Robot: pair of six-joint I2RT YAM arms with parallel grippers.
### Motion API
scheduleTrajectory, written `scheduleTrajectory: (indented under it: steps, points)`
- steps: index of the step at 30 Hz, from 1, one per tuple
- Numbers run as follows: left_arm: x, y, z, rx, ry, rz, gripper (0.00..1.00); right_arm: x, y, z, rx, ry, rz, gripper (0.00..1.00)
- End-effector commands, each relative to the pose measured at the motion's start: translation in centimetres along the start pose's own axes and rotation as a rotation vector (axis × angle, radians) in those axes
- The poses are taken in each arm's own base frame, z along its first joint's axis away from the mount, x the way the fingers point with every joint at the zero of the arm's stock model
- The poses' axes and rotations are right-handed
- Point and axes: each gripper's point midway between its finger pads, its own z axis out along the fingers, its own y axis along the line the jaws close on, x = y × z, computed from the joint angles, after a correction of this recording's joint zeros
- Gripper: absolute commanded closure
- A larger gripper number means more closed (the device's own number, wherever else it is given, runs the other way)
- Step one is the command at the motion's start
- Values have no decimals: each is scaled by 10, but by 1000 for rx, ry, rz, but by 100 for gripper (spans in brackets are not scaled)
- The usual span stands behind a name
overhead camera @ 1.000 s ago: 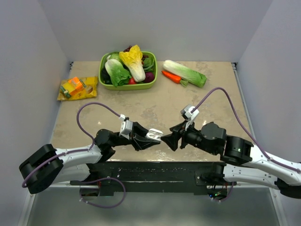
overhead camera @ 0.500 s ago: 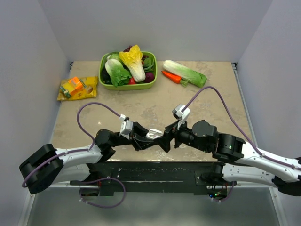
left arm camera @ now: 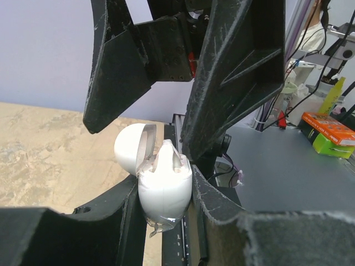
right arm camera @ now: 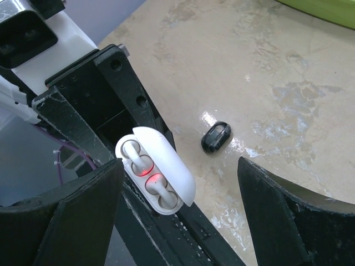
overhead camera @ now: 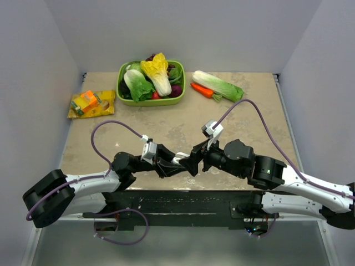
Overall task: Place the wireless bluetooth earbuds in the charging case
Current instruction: Adjust the earbud with the charging case.
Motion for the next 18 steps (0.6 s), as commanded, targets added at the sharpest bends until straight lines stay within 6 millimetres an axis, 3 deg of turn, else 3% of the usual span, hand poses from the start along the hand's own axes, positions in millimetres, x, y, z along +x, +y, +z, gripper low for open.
scheduleTrajectory:
  steps: [1,18]
  points:
    - [-116,-63,-13,214,-467,382,100,-25,2,-1,19,-68,32,15]
    - [-120,-73,-17,241,-477,396,100,-14,-10,1,94,-34,56,15]
